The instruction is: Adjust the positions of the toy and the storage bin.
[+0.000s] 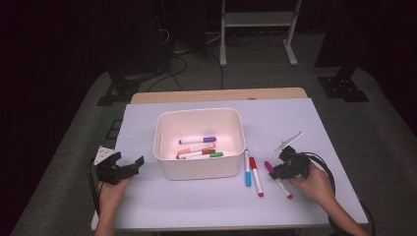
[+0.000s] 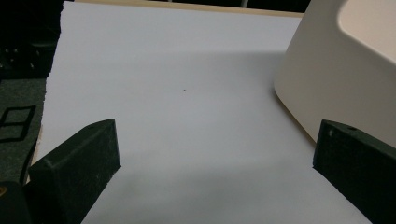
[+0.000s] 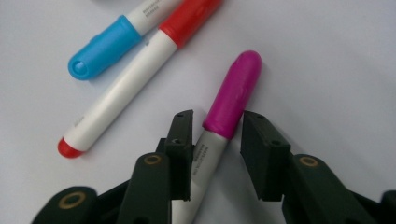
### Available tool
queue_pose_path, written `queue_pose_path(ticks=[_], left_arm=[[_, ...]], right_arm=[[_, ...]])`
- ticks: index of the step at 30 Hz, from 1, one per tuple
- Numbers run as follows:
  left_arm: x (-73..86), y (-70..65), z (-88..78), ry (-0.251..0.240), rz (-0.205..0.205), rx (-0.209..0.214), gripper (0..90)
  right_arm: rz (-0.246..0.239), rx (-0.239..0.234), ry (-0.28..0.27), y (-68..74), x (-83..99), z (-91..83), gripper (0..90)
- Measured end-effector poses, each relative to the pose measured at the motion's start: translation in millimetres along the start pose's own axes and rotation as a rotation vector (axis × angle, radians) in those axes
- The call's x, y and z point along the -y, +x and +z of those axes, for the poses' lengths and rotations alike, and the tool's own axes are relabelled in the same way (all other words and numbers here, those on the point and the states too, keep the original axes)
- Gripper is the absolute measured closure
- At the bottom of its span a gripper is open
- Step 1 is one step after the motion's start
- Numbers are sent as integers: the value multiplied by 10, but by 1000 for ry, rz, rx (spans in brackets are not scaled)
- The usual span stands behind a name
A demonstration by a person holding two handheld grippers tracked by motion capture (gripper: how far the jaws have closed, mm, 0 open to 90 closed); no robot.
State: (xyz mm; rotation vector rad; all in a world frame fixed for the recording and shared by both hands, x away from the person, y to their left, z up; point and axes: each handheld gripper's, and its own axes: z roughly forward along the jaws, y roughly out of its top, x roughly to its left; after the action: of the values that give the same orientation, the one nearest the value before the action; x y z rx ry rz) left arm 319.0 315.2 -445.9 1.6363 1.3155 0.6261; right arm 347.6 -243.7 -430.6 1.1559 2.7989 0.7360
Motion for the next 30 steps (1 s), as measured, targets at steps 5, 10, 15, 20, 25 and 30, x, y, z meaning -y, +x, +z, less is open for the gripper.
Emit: queue_pose_path(ticks=[5, 10, 15, 20, 25, 30], left_arm=[[0, -6, 1, -1, 0, 1, 0], [0, 1, 4, 1, 1, 1, 0], [1, -3, 11, 2, 1, 0, 0], [1, -13, 11, 4, 0, 1, 0], [-1, -14, 10, 3, 3, 1, 0], [-1, -6, 10, 2, 1, 0, 0]], right_arm=[[-35, 42, 14, 17, 25, -9, 722], [-8, -32, 18, -85, 16, -28, 725], [37, -157, 1, -207, 14, -104, 725], [40, -207, -24, -255, -34, -255, 725], [15, -244, -32, -249, -174, -511, 725], [-6, -246, -44, -232, -311, -677, 725]])
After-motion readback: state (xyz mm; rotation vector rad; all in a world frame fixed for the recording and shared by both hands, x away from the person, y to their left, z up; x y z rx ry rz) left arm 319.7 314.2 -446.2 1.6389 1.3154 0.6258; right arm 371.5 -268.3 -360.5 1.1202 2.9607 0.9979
